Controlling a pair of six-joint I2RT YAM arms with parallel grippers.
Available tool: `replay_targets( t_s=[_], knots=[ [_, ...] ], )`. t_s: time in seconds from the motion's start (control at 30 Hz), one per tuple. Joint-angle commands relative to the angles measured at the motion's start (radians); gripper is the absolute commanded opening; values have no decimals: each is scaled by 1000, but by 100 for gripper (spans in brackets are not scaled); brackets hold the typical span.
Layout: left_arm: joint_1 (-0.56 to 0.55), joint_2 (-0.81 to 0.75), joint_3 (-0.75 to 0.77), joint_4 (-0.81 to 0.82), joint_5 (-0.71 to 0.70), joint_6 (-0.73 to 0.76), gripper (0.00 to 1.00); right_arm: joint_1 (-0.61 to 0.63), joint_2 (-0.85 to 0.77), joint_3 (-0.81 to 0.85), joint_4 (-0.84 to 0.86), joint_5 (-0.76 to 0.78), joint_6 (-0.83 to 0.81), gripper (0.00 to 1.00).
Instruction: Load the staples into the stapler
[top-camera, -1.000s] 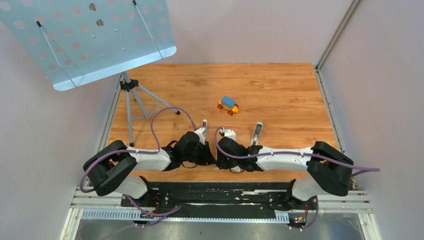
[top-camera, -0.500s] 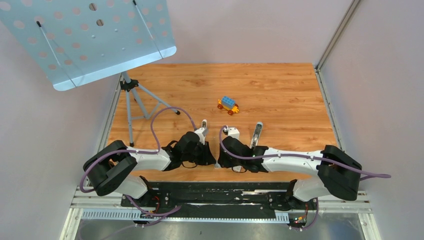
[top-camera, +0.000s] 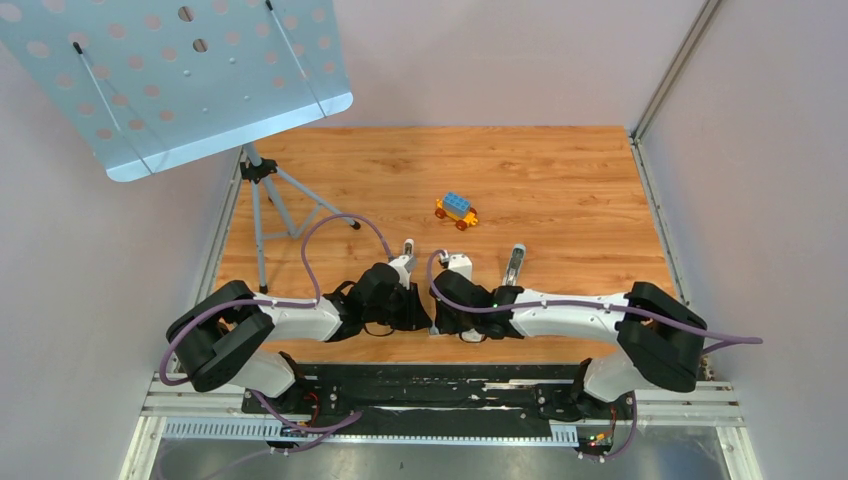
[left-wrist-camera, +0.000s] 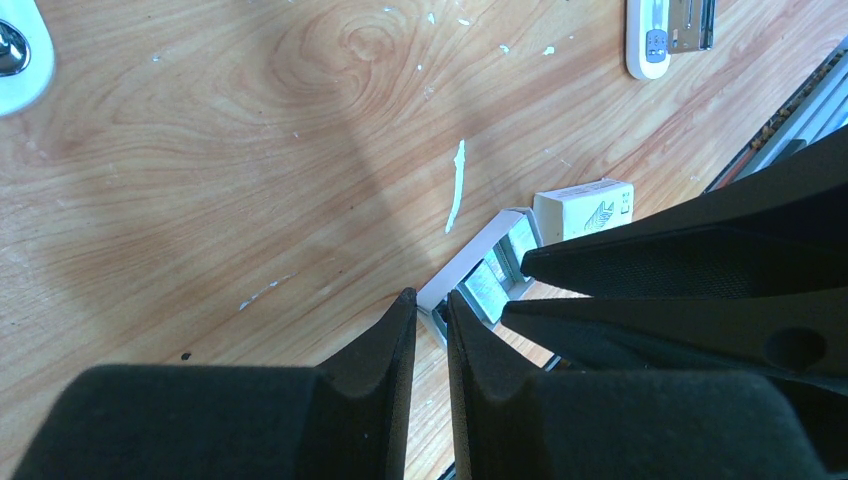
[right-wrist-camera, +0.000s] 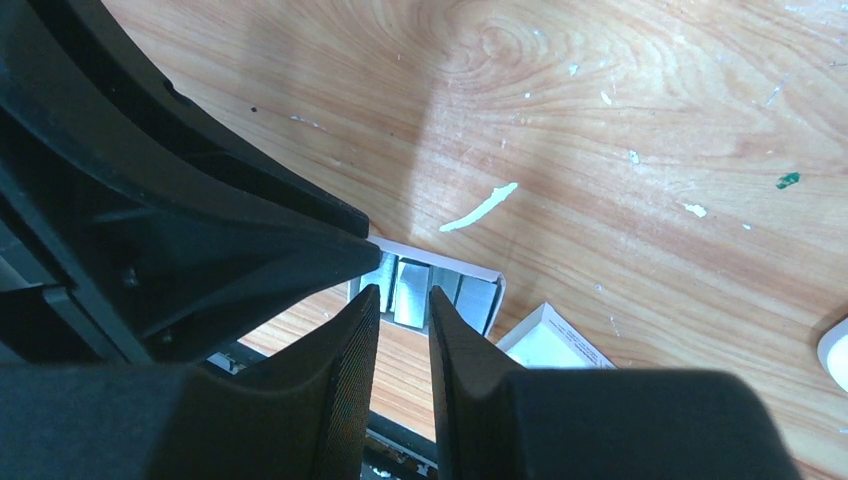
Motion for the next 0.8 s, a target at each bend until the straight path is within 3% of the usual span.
replay_targets(
  t_s=[0.0, 0.77],
  knots=[
    [-12, 13, 11, -38, -8, 11, 18, 7, 28, 36, -46, 28, -17, 28],
    [-14, 16, 2, -26, -6, 6, 18, 26, 105, 78, -79, 40, -19, 29]
  ],
)
